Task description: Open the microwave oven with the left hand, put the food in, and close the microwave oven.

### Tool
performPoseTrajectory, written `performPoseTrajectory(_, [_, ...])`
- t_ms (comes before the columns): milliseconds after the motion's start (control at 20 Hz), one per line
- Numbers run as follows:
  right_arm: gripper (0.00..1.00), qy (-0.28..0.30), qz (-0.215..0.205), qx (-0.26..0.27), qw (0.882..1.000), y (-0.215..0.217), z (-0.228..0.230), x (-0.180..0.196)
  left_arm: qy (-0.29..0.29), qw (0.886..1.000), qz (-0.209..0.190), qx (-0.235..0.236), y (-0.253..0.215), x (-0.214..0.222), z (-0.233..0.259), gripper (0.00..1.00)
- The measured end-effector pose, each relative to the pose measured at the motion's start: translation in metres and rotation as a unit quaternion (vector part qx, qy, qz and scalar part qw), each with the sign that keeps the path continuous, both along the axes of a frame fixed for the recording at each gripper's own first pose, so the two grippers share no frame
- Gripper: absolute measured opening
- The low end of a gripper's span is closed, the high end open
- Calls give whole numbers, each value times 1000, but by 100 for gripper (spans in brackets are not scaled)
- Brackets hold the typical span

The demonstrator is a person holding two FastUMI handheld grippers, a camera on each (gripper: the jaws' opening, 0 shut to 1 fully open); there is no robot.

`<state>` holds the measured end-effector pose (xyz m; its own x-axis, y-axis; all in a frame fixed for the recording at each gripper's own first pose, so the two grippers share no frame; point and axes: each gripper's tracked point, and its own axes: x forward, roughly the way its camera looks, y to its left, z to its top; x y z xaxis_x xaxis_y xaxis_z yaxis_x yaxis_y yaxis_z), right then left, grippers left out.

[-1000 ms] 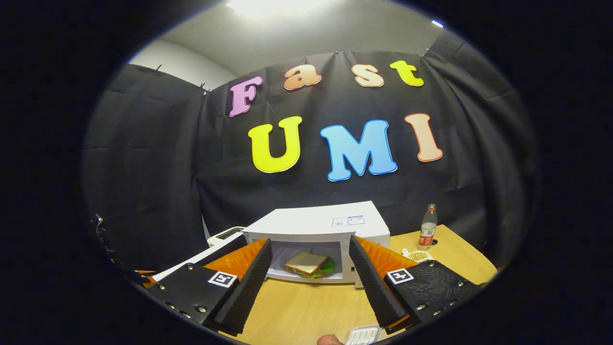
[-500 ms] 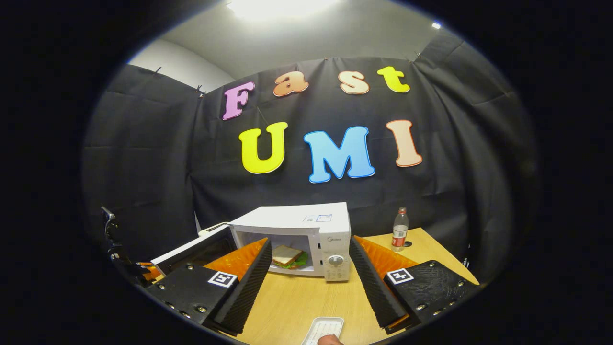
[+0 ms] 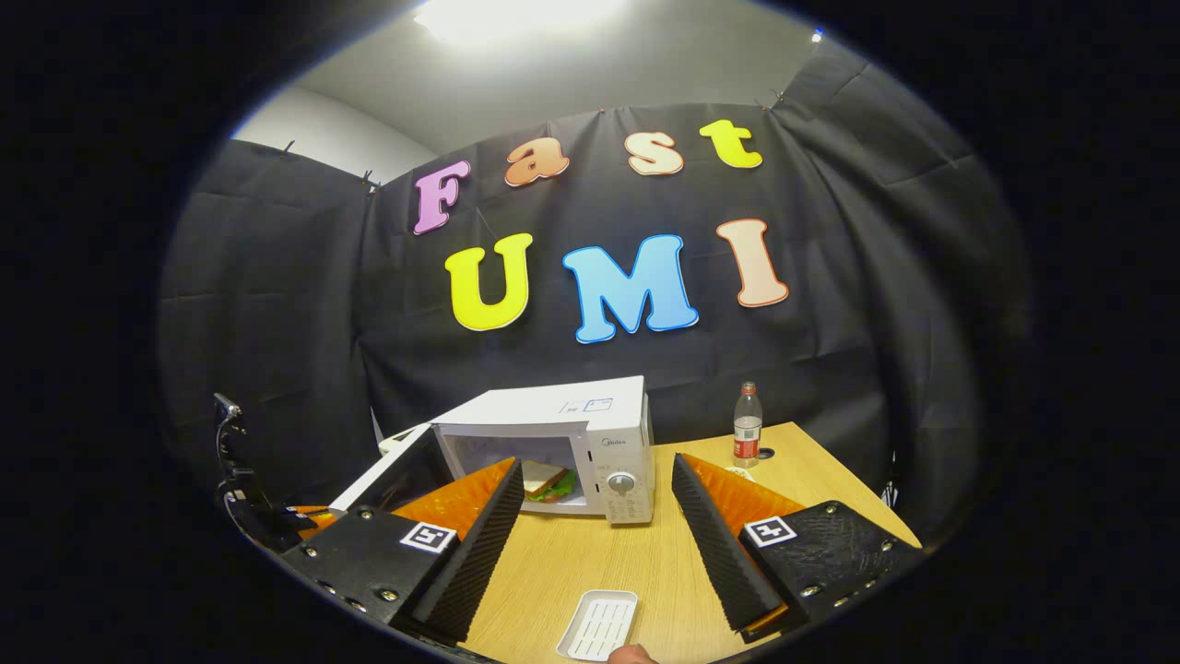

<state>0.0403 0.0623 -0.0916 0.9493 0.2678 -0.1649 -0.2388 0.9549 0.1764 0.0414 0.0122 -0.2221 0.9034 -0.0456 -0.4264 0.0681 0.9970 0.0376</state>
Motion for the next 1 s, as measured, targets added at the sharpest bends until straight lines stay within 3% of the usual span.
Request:
performPoseTrajectory(350, [98,2,-26,-4,1000,-2,-2,11,-12,995,-97,-28,-73,39,9,7])
performPoseTrajectory(1000, [98,17,-96,-21,995,-18,-19,28,-14,983,-166,-76,-138,113,5,7])
